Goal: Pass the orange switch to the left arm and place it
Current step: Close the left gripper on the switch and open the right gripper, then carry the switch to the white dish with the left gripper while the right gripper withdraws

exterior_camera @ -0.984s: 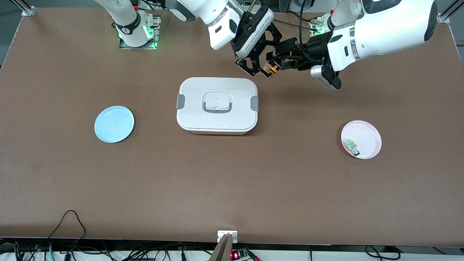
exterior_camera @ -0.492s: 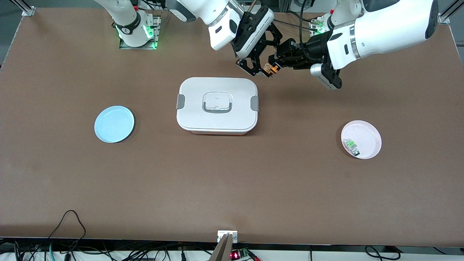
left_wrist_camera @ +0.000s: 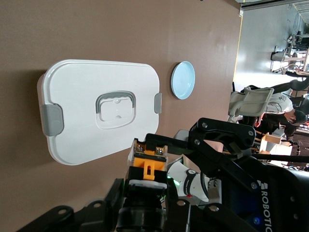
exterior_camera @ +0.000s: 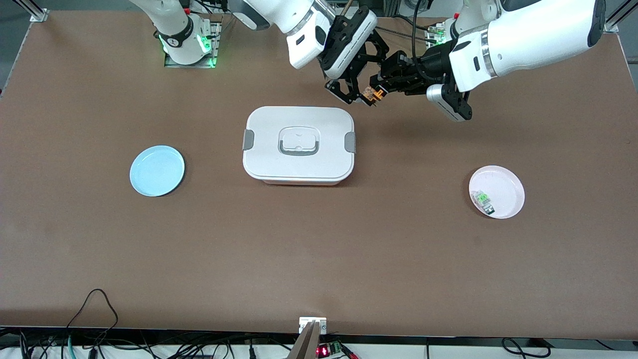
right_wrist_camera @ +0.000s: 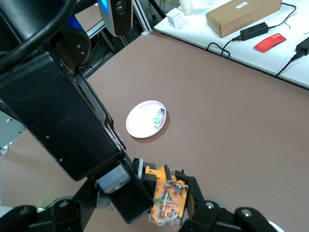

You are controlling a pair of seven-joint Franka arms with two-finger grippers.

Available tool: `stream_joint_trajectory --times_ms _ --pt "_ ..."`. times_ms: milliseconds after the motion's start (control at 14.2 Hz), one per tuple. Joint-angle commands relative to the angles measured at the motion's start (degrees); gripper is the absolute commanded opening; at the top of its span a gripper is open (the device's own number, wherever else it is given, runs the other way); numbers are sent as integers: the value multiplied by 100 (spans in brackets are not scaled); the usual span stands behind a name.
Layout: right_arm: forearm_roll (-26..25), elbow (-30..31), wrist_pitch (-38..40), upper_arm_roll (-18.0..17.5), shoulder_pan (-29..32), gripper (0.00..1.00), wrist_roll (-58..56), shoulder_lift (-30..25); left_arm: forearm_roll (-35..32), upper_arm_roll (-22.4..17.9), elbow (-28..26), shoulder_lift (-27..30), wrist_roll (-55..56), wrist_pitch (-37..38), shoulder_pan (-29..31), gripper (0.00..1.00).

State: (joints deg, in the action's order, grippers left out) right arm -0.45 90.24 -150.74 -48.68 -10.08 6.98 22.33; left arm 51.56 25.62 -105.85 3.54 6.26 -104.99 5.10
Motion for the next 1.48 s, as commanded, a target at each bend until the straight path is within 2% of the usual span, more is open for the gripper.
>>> stream_joint_trajectory --times_ms 0,352,562,703,844,1055,1195,1406 --pt "-51 -182 27 -10 -38 100 14 78 -190 -110 55 76 165 154 96 0" --pt "-43 -182 27 -10 -47 100 32 78 -146 -557 47 76 139 505 149 0" --pt "-25 -191 27 -10 -55 100 23 78 -286 -1057 -32 50 -237 838 246 0" --pt "-25 -174 70 7 14 100 -12 78 -1152 -1191 -33 33 -397 919 255 0" --pt "-25 -69 115 182 41 100 -12 131 -2005 -1200 -41 -2 -528 910 272 0" --pt "-7 28 534 447 242 100 -12 245 -2824 -1375 -181 -186 -1020 788 325 0" --pt "-16 46 965 447 558 100 -38 350 -3238 -1464 -505 -240 -1318 333 351 0" --pt "-34 291 1353 456 1059 100 -65 359 -3617 -1525 -1120 -327 -1960 -748 474 0"
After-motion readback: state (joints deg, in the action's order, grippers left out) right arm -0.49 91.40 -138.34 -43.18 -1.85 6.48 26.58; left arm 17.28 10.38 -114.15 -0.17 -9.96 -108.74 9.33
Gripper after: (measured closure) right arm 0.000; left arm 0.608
